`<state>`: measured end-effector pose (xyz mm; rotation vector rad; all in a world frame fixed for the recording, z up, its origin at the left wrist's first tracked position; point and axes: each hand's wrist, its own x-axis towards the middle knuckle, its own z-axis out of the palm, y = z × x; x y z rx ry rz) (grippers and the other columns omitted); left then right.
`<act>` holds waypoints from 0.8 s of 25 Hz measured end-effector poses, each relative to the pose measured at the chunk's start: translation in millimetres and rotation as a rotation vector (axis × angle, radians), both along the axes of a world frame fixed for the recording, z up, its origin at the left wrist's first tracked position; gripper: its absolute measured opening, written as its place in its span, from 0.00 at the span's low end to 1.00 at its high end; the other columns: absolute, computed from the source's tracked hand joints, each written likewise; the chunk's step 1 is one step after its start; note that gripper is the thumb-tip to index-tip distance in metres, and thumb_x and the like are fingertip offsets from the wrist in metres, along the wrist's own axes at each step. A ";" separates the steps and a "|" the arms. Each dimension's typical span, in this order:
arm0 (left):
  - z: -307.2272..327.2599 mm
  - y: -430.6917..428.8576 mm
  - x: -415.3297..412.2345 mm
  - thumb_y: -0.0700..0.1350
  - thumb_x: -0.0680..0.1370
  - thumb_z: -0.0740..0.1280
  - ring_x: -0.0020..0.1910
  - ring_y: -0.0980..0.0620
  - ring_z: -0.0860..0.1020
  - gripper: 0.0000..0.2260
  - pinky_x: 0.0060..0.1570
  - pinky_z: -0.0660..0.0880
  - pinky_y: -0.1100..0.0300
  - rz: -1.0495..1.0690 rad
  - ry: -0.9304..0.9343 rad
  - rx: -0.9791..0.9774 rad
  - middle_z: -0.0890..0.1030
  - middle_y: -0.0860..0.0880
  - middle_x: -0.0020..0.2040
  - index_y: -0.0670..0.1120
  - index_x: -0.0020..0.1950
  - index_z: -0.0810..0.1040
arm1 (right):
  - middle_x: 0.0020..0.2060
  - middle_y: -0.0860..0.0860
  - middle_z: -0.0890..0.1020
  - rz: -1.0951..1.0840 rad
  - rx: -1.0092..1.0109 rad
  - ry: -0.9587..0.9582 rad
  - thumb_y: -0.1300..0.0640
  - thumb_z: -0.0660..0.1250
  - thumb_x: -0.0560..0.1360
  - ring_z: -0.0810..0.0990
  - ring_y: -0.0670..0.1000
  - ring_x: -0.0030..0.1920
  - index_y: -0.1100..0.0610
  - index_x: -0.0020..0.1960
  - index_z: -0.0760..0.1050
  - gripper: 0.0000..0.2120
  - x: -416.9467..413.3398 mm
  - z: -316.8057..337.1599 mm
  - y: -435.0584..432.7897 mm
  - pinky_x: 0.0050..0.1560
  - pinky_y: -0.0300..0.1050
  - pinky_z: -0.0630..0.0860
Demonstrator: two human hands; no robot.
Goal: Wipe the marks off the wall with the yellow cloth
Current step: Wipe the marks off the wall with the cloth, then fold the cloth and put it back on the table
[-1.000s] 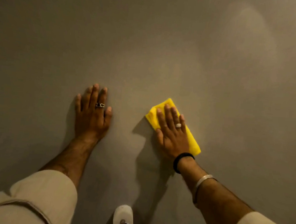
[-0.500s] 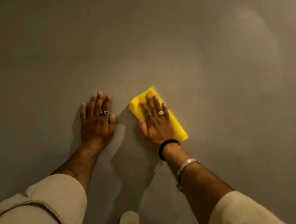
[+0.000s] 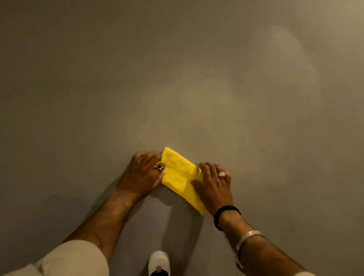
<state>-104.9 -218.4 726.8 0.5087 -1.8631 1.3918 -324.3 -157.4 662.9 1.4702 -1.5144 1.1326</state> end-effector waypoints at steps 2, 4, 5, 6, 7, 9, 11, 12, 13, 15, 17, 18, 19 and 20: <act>5.1 11.8 -16.9 0.44 0.69 0.67 0.61 0.45 0.69 0.10 0.56 0.64 0.48 0.043 -0.026 -0.006 0.76 0.45 0.60 0.46 0.50 0.81 | 0.53 0.56 0.80 -0.071 0.093 -0.074 0.50 0.67 0.73 0.75 0.61 0.56 0.55 0.60 0.73 0.18 -7.0 -3.1 12.4 0.56 0.52 0.59; 0.4 28.1 -43.6 0.42 0.67 0.65 0.68 0.44 0.67 0.26 0.63 0.60 0.47 0.107 -0.066 0.121 0.71 0.43 0.69 0.46 0.66 0.74 | 0.51 0.57 0.79 -0.125 0.182 -0.059 0.56 0.67 0.73 0.74 0.62 0.53 0.57 0.55 0.75 0.12 -11.9 -3.3 23.1 0.54 0.54 0.64; -7.6 39.7 -59.8 0.42 0.67 0.64 0.69 0.43 0.67 0.32 0.65 0.58 0.46 0.136 -0.094 0.198 0.71 0.43 0.70 0.47 0.72 0.67 | 0.50 0.58 0.79 -0.133 0.199 -0.060 0.58 0.67 0.72 0.74 0.62 0.52 0.58 0.54 0.75 0.11 -17.7 -8.9 32.1 0.52 0.54 0.68; -15.5 50.8 -75.3 0.42 0.68 0.64 0.68 0.43 0.69 0.35 0.65 0.58 0.46 0.167 -0.130 0.263 0.72 0.44 0.69 0.48 0.76 0.61 | 0.51 0.59 0.78 -0.119 0.204 -0.066 0.61 0.67 0.72 0.75 0.63 0.52 0.58 0.54 0.75 0.11 -23.6 -13.9 41.5 0.50 0.54 0.70; -28.5 61.9 -92.2 0.42 0.71 0.64 0.64 0.43 0.71 0.35 0.64 0.59 0.47 0.185 -0.164 0.330 0.74 0.44 0.66 0.48 0.77 0.58 | 0.52 0.59 0.78 -0.094 0.231 -0.080 0.61 0.67 0.72 0.75 0.63 0.51 0.59 0.54 0.73 0.11 -32.7 -25.8 52.1 0.48 0.54 0.72; -61.4 78.1 -125.5 0.42 0.76 0.61 0.60 0.43 0.73 0.27 0.59 0.64 0.49 0.180 -0.211 0.485 0.75 0.45 0.62 0.48 0.75 0.61 | 0.52 0.59 0.79 -0.063 0.343 -0.131 0.61 0.65 0.74 0.75 0.62 0.49 0.58 0.55 0.69 0.10 -55.6 -57.3 76.9 0.45 0.52 0.71; -99.3 85.1 -148.6 0.42 0.77 0.59 0.61 0.43 0.72 0.19 0.57 0.66 0.50 0.181 -0.220 0.635 0.74 0.46 0.62 0.49 0.69 0.69 | 0.51 0.59 0.80 -0.082 0.477 -0.169 0.60 0.61 0.77 0.77 0.62 0.47 0.57 0.60 0.66 0.12 -73.6 -91.5 96.9 0.42 0.50 0.70; -125.0 87.6 -158.9 0.43 0.78 0.59 0.61 0.43 0.72 0.17 0.56 0.67 0.51 0.179 -0.232 0.700 0.74 0.46 0.61 0.49 0.67 0.71 | 0.52 0.58 0.81 -0.105 0.558 -0.153 0.60 0.60 0.77 0.78 0.62 0.47 0.56 0.64 0.64 0.15 -82.1 -112.7 105.7 0.42 0.51 0.72; -154.2 90.1 -166.2 0.43 0.77 0.60 0.61 0.43 0.73 0.16 0.57 0.67 0.51 0.176 -0.253 0.760 0.75 0.46 0.61 0.49 0.65 0.72 | 0.53 0.57 0.81 -0.122 0.644 -0.120 0.60 0.59 0.78 0.79 0.61 0.49 0.54 0.67 0.63 0.18 -88.3 -136.1 113.3 0.44 0.51 0.74; -217.3 95.1 -171.6 0.42 0.76 0.62 0.60 0.43 0.73 0.16 0.56 0.68 0.51 0.159 -0.293 0.857 0.75 0.46 0.60 0.49 0.64 0.73 | 0.55 0.55 0.81 -0.139 0.807 -0.079 0.59 0.59 0.78 0.79 0.59 0.51 0.51 0.67 0.67 0.18 -94.5 -187.8 126.2 0.49 0.51 0.75; -281.9 101.5 -163.8 0.42 0.76 0.62 0.60 0.44 0.73 0.17 0.56 0.68 0.51 0.163 -0.338 0.976 0.75 0.47 0.60 0.49 0.65 0.73 | 0.55 0.54 0.81 -0.122 0.947 -0.073 0.59 0.60 0.78 0.79 0.58 0.51 0.50 0.65 0.69 0.16 -91.4 -242.1 133.7 0.51 0.50 0.74; -310.5 103.7 -155.6 0.42 0.77 0.61 0.60 0.44 0.73 0.17 0.55 0.68 0.52 0.162 -0.351 1.033 0.74 0.47 0.60 0.49 0.65 0.73 | 0.55 0.54 0.81 -0.104 0.994 -0.074 0.59 0.60 0.78 0.79 0.58 0.52 0.51 0.65 0.70 0.16 -85.8 -266.3 136.4 0.52 0.50 0.73; -338.3 105.8 -144.9 0.42 0.77 0.61 0.61 0.44 0.73 0.16 0.55 0.68 0.52 0.167 -0.357 1.086 0.74 0.47 0.61 0.49 0.65 0.72 | 0.54 0.54 0.81 -0.081 1.043 -0.067 0.59 0.60 0.78 0.79 0.58 0.52 0.51 0.64 0.70 0.16 -77.8 -289.4 138.4 0.52 0.51 0.73; -371.6 109.0 -130.1 0.42 0.78 0.60 0.60 0.44 0.73 0.16 0.54 0.69 0.52 0.184 -0.361 1.149 0.74 0.47 0.61 0.49 0.65 0.73 | 0.54 0.54 0.81 -0.051 1.113 -0.061 0.59 0.60 0.77 0.78 0.59 0.51 0.51 0.64 0.70 0.16 -66.2 -319.1 139.3 0.51 0.51 0.73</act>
